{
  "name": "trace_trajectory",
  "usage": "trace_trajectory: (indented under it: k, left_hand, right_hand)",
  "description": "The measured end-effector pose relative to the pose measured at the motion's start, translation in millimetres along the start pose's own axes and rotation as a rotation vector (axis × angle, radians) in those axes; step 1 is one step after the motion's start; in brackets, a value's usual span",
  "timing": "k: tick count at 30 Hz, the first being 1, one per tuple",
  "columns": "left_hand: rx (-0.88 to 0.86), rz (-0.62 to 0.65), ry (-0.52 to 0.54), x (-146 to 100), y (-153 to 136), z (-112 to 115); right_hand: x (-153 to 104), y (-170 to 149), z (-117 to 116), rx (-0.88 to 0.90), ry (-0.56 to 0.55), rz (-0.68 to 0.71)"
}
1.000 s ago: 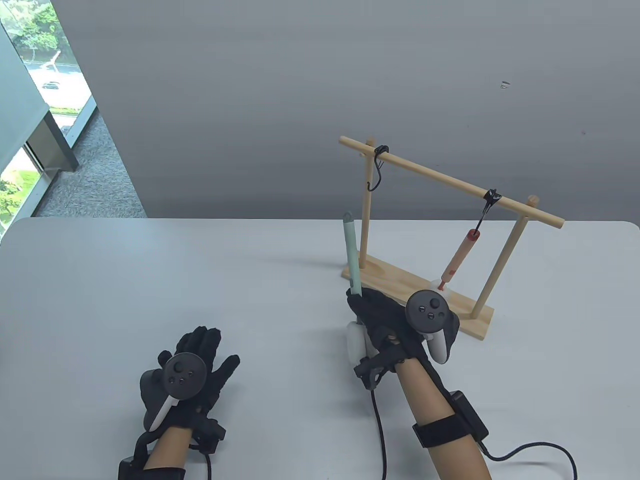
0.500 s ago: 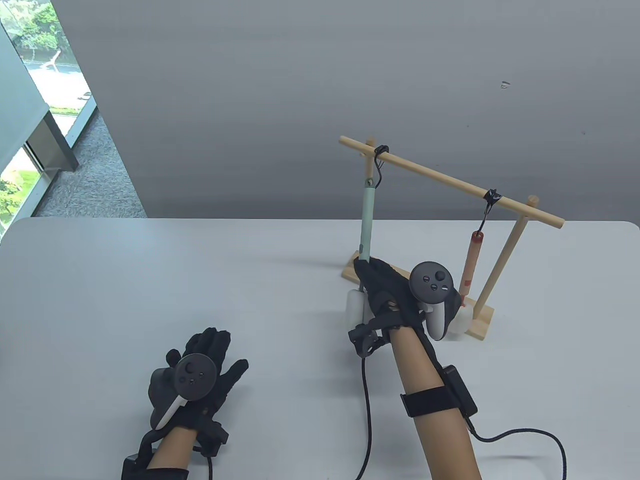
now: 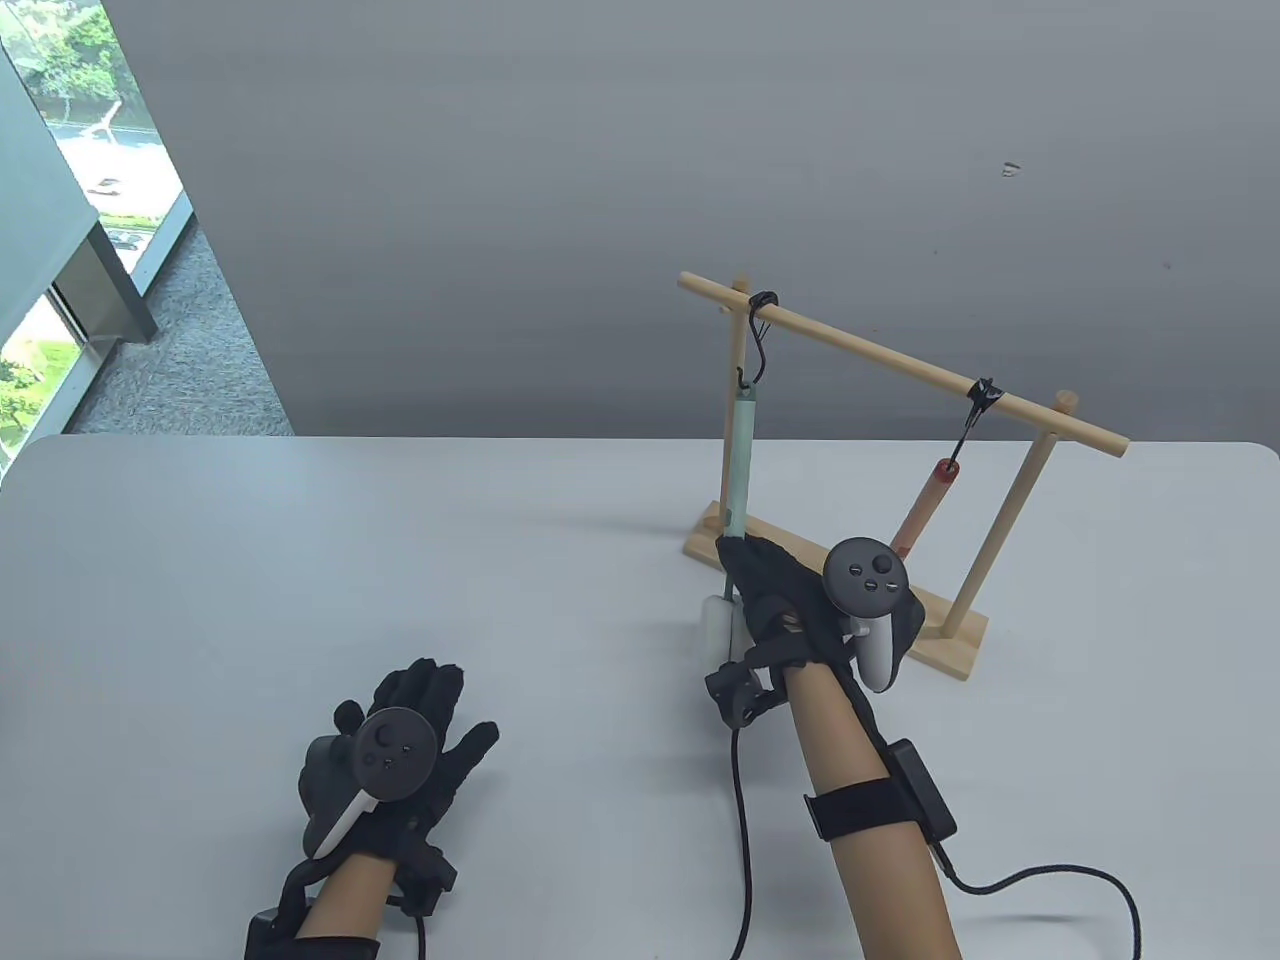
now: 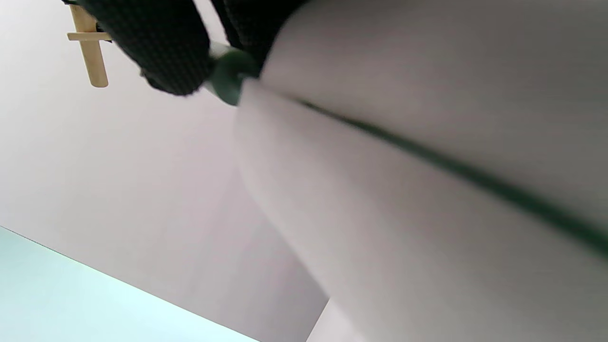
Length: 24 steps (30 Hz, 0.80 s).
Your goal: Hook cup brush handle onto s-hook
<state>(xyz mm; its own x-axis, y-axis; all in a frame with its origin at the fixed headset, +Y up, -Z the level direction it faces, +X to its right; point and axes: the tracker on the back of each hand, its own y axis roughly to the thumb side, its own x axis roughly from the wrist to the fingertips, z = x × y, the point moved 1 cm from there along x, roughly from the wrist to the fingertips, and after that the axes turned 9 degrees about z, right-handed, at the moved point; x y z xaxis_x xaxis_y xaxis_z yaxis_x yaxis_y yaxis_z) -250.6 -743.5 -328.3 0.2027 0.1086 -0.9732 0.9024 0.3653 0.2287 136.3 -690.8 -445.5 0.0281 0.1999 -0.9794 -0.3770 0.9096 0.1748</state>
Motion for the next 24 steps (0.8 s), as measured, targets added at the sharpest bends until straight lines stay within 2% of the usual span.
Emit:
trace_trajectory:
  k: [4, 8, 15, 18, 24]
  left_hand:
    - [0.020, 0.008, -0.005, 1, 2, 2]
    - [0.046, 0.020, -0.018, 2, 5, 5]
    - [0.130, 0.054, -0.048, 3, 17, 13]
    - [0.135, 0.078, -0.042, 3, 26, 14]
    - [0.157, 0.117, -0.080, 5, 47, 21]
  right_hand:
    - [-6, -1, 5, -0.044, -0.038, 0.030]
    - [-17, 4, 16, -0.111, -0.084, 0.123]
    - [-41, 13, 39, -0.144, -0.063, 0.213]
    - [-56, 18, 51, -0.164, -0.078, 0.270]
    - [-87, 24, 70, -0.255, -0.035, 0.317]
